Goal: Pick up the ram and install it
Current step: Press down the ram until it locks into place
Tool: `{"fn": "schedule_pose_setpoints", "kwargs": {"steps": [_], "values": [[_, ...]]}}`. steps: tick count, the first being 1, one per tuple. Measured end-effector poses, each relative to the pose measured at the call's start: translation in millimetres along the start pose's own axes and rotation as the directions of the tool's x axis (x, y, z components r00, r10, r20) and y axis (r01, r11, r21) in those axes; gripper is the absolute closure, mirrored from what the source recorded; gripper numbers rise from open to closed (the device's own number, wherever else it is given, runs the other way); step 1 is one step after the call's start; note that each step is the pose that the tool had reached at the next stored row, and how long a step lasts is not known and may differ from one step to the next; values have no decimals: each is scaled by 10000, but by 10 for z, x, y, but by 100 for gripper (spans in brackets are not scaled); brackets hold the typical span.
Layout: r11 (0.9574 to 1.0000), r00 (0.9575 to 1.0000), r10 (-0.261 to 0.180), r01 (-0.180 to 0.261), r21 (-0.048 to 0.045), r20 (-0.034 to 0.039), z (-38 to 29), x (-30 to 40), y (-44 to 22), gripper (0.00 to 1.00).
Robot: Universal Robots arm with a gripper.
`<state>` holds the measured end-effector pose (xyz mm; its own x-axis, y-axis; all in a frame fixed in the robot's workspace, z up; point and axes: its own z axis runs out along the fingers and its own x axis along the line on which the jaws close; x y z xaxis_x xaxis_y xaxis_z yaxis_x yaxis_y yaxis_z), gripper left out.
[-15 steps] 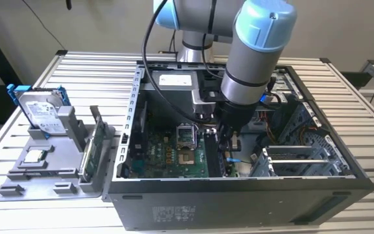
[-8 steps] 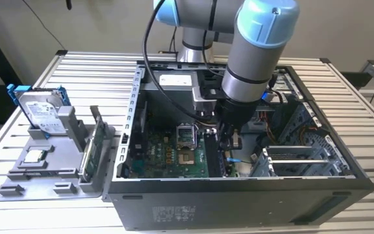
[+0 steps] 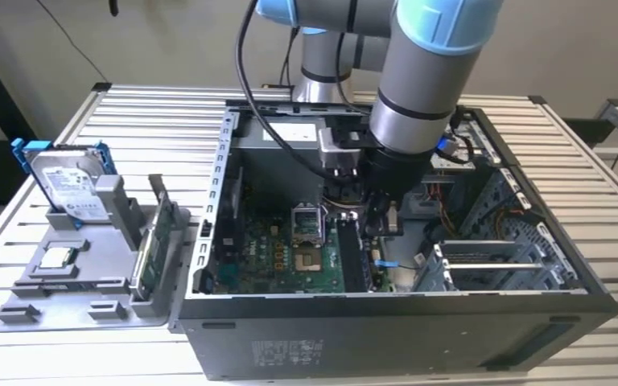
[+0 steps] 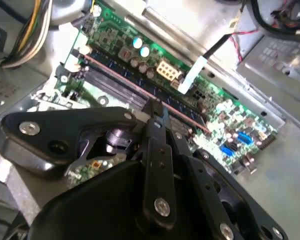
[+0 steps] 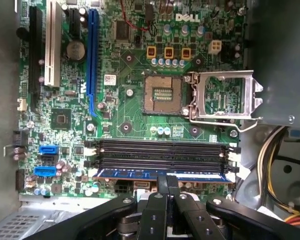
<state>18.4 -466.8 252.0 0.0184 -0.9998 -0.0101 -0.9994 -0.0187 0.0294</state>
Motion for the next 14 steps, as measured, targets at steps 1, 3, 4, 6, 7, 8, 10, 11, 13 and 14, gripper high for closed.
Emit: {"fn": "schedule_pose_setpoints", "kwargs": {"steps": [1, 3, 4, 6, 7, 8, 10, 11, 13, 14], "values": [[10000, 10000, 0, 0, 0, 2, -44, -1, 1, 89], [10000, 10000, 1, -1, 0, 1, -131, -1, 4, 89], [10000, 10000, 1, -1, -1, 0, -152, -2, 5, 89], [10000, 10000, 1, -1, 1, 3, -154, -2, 5, 89], [10000, 10000, 0, 0, 1, 3, -154, -2, 5, 89], [10000, 10000, 0, 0, 1, 3, -154, -2, 5, 89], [10000, 10000, 0, 0, 0, 2, -155, -2, 5, 89], [10000, 10000, 0, 0, 0, 1, -155, -2, 5, 89], [10000, 10000, 0, 0, 0, 1, -155, -2, 5, 89], [10000, 10000, -1, 1, 0, 1, -155, -2, 5, 89]]}}
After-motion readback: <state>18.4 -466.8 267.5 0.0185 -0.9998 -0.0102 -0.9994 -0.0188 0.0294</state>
